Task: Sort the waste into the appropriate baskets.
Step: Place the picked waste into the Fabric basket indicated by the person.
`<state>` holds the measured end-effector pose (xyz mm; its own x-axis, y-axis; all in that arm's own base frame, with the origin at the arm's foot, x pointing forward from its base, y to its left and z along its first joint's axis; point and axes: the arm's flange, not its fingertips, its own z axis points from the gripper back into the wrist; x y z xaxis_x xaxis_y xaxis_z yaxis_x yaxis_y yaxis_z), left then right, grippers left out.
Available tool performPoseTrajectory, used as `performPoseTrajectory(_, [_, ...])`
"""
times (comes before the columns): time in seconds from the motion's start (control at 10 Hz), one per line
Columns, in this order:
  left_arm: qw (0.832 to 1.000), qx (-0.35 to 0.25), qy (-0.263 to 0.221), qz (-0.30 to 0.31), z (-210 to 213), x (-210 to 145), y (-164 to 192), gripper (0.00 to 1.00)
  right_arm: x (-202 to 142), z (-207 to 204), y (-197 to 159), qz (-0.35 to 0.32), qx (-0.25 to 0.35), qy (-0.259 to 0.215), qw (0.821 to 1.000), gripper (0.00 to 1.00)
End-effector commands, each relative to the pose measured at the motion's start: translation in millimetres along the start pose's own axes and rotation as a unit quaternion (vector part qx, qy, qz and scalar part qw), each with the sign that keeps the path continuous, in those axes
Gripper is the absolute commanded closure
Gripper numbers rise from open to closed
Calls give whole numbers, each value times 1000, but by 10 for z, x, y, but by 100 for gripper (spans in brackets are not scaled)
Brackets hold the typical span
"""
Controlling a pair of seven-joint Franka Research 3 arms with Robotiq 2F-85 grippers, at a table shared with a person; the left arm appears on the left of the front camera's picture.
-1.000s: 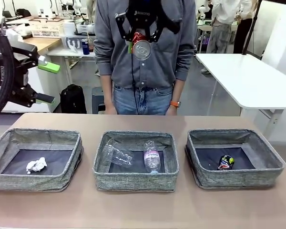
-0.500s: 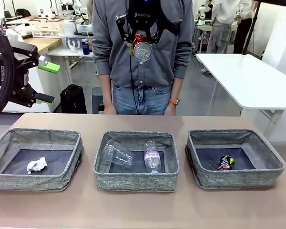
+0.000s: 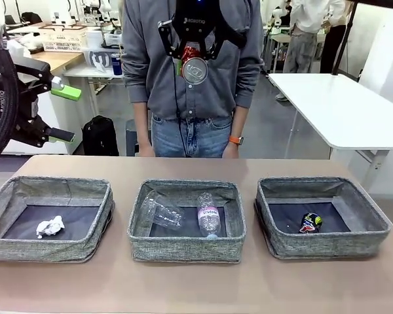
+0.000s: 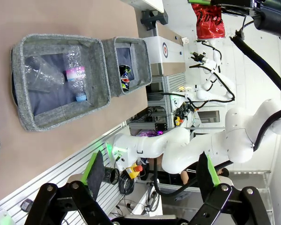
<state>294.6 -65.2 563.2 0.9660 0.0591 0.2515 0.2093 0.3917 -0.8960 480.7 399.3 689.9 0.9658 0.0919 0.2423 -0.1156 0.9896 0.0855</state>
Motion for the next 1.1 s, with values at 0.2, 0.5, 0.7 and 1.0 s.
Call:
performPoseTrajectory(0.2, [1000, -13, -3, -6, -6, 1, -8, 0, 3, 49, -1, 5, 10, 4, 1000, 63])
performPoseTrajectory(0.5, [1000, -13, -3, -6, -6, 1, -8, 0, 3, 49, -1, 5, 10, 4, 1000, 63])
performPoseTrajectory(0.7, [1000, -13, -3, -6, -6, 1, -8, 0, 3, 49, -1, 5, 10, 4, 1000, 63])
performPoseTrajectory(1.0, [1000, -13, -3, -6, -6, 1, -8, 0, 3, 49, -1, 5, 10, 4, 1000, 63])
